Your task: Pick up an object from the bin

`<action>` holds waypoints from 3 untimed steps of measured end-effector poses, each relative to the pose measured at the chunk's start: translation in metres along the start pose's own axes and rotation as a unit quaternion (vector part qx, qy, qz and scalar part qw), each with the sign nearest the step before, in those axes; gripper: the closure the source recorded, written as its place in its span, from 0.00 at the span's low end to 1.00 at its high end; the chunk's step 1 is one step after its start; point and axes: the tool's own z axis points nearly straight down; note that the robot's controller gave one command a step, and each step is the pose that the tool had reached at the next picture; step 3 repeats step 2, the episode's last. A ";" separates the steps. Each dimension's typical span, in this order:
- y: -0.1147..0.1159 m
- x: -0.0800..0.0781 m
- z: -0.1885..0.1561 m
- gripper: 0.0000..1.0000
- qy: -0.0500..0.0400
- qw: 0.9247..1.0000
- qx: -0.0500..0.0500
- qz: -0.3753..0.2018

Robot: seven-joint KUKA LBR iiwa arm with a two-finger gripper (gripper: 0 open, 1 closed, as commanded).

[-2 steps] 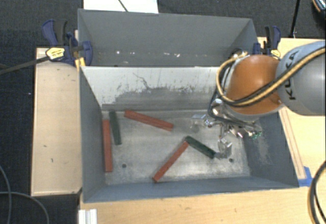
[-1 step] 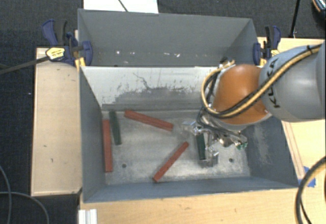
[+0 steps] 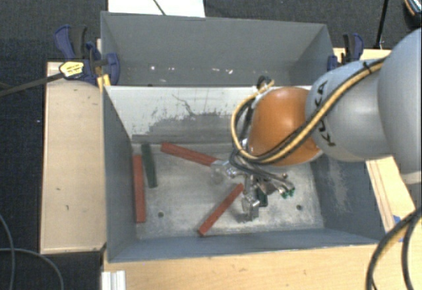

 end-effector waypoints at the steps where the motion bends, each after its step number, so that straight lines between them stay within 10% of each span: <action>1: -0.004 0.002 0.000 1.00 0.000 1.000 0.001 0.001; 2: -0.003 0.004 -0.143 1.00 -0.006 1.000 0.004 -0.024; 3: -0.003 0.004 -0.143 1.00 -0.006 1.000 0.004 -0.024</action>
Offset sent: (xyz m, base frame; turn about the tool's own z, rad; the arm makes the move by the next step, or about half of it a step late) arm 0.0000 0.0000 0.0000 0.0000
